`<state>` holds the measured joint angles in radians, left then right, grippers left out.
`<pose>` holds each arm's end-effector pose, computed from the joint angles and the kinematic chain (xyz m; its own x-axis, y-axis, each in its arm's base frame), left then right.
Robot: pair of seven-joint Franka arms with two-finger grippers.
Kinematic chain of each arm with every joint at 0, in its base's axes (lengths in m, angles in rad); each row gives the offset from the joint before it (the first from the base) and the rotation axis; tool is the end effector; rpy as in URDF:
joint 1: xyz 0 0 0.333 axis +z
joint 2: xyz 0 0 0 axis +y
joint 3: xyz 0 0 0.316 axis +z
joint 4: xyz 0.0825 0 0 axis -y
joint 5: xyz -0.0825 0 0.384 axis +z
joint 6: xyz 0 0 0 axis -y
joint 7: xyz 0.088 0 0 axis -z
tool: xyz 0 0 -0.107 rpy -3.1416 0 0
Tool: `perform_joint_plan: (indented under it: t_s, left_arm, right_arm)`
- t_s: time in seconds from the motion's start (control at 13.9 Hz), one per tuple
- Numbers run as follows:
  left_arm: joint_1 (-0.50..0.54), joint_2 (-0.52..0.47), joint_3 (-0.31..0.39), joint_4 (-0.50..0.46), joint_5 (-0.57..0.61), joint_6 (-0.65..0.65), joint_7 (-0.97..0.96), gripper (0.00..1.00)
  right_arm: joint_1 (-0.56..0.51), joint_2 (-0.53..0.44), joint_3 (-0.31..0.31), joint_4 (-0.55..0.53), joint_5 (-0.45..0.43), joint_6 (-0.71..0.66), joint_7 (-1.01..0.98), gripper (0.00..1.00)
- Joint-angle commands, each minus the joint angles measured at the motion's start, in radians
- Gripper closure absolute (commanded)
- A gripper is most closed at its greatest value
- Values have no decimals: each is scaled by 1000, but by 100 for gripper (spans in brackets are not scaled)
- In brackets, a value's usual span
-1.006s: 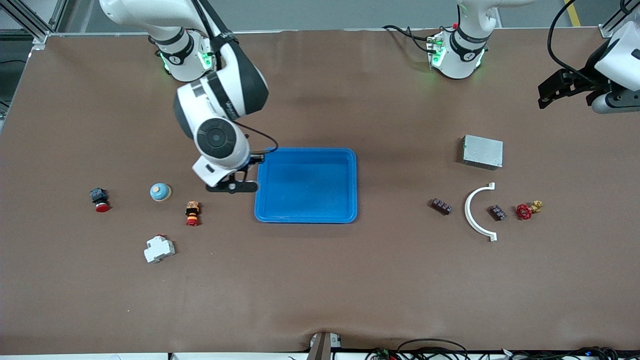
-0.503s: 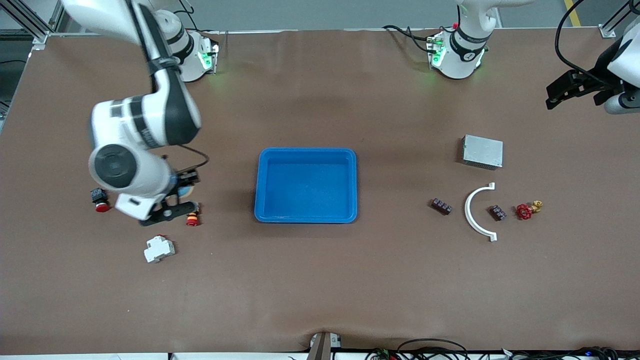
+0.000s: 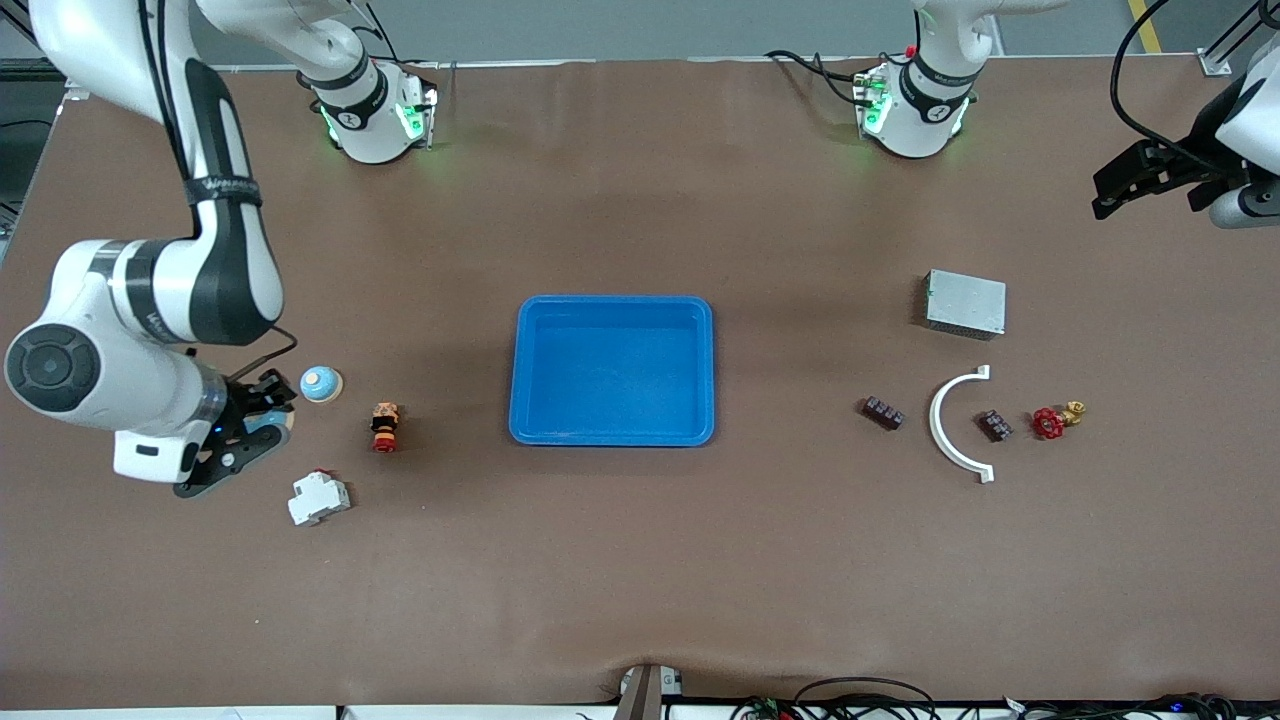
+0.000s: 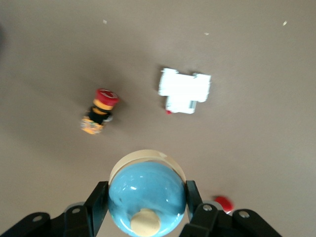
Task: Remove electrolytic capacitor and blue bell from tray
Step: 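Carry the bell out of the tray toward the white block with the right gripper, then lower the bell beside the white block and open the right gripper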
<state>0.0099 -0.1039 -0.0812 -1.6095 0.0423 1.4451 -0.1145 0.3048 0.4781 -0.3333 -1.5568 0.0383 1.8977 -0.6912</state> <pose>0.5074 -0.0337 0.6510 0.9973 0.0494 -0.0545 0.0463 -0.9973 -0.0572 0.6707 0.0135 0.3739 0.7718 0.6155 -0.1598 0.6258 -0.7798 0.0186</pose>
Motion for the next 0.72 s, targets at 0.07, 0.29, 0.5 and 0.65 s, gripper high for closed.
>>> perform_joint_plan:
  t_s: [0.07,0.29,0.5,0.65]
  left_arm:
    - [7,-5,-2,-3,-18,1,3,0]
    - [7,-5,-2,-10,-18,1,3,0]
    - [7,-7,-2,-9,-18,1,3,0]
    - [7,-7,-2,-10,-18,0,3,0]
  right_arm:
    - [-75,66,25,14,2,38,-122,80]
    - [-107,118,26,17,5,79,-218,80]
    - [-151,172,37,17,63,130,-305,80]
    - [-196,206,74,17,104,178,-373,80]
